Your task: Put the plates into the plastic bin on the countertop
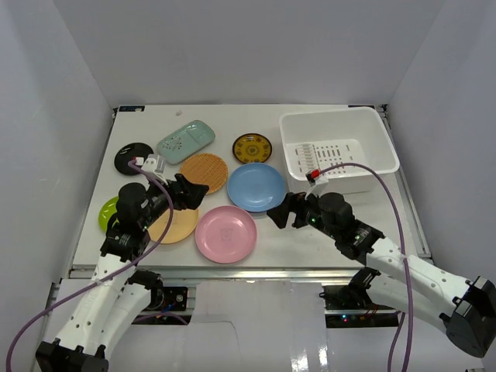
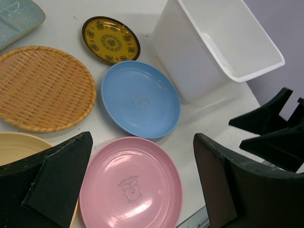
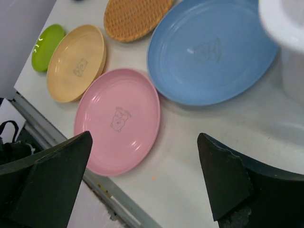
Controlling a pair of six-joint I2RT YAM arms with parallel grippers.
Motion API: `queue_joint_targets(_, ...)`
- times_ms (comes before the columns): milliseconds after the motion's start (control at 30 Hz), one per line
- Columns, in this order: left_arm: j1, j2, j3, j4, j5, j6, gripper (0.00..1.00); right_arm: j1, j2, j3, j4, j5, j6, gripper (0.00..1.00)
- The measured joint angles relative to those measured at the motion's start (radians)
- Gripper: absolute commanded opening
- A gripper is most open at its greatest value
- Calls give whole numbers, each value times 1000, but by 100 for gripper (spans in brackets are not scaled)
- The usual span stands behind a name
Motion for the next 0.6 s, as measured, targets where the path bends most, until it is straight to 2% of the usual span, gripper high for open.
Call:
queue_joint_targets(167,2,36,15,-27,-27,-21,98,89,3,-83,24,52,110,86)
queue_joint_targets(400,4,51,38,-96,-54,-61,98,185,232,-79,72,124,171,88)
queue_joint_targets(600,4,73,108,-267,-162,-110,98,238,394,-28,87,151,188,85)
